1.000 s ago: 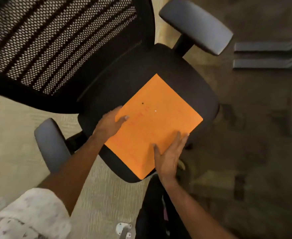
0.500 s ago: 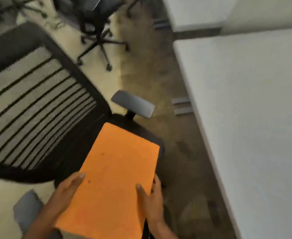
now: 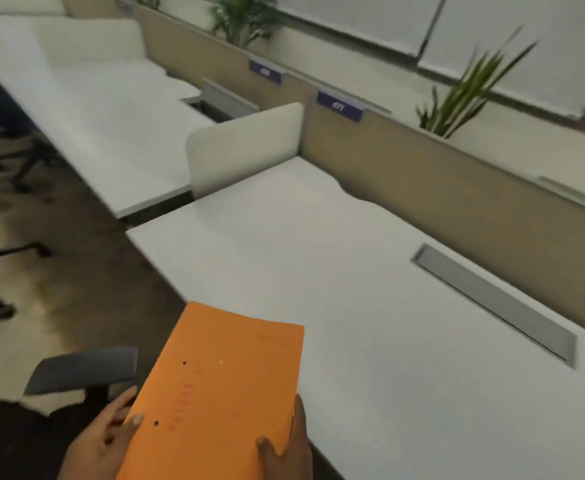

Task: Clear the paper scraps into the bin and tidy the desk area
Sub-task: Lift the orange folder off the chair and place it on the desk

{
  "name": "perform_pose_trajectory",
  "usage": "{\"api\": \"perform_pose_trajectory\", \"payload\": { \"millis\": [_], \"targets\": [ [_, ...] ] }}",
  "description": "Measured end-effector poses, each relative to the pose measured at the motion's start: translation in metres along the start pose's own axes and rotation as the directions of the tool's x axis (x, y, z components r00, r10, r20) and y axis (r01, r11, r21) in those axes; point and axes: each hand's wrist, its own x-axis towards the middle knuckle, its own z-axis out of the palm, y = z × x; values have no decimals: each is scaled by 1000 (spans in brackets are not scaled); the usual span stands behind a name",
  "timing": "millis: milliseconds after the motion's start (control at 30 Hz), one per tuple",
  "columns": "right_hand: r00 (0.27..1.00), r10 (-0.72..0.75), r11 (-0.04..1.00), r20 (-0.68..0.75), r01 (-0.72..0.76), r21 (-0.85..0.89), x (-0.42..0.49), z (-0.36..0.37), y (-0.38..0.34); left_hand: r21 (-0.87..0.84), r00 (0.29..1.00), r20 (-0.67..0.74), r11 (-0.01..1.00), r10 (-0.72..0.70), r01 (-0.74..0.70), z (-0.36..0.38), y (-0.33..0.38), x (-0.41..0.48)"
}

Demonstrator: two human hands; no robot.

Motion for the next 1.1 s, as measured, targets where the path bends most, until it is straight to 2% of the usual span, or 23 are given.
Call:
{"api": "perform_pose_trajectory", "payload": {
  "millis": [67, 133, 200, 300, 433, 633, 867, 1100],
  "targets": [
    [994, 71, 996, -89, -65, 68, 14, -23, -11, 7, 992, 42, 992, 122, -122, 26, 47, 12],
    [972, 119, 983, -201, -87, 164, 28, -49, -17, 116, 971, 125, 969, 202, -217, 49, 76, 33],
    [950, 139, 975, -281, -82, 205, 39, -67, -27, 179, 959, 130, 945, 251, -272, 67, 103, 44],
    [907, 112, 969, -406, -9, 246, 59, -102, -42, 218, 915, 164, 890, 370, -399, 106, 149, 57],
    [840, 37, 970, -541, 101, 222, 85, -159, -68, 204, 867, 192, 845, 460, -494, 163, 210, 64],
    [773, -37, 959, -633, 205, 195, 123, -237, -115, 159, 808, 176, 794, 562, -587, 231, 291, 76],
    [725, -8, 935, -689, 250, 253, 188, -288, -138, 223, 772, 244, 741, 587, -633, 295, 358, 101],
    [749, 59, 921, -659, 213, 325, 283, -324, -141, 237, 759, 287, 725, 584, -647, 359, 400, 158]
  ]
}}
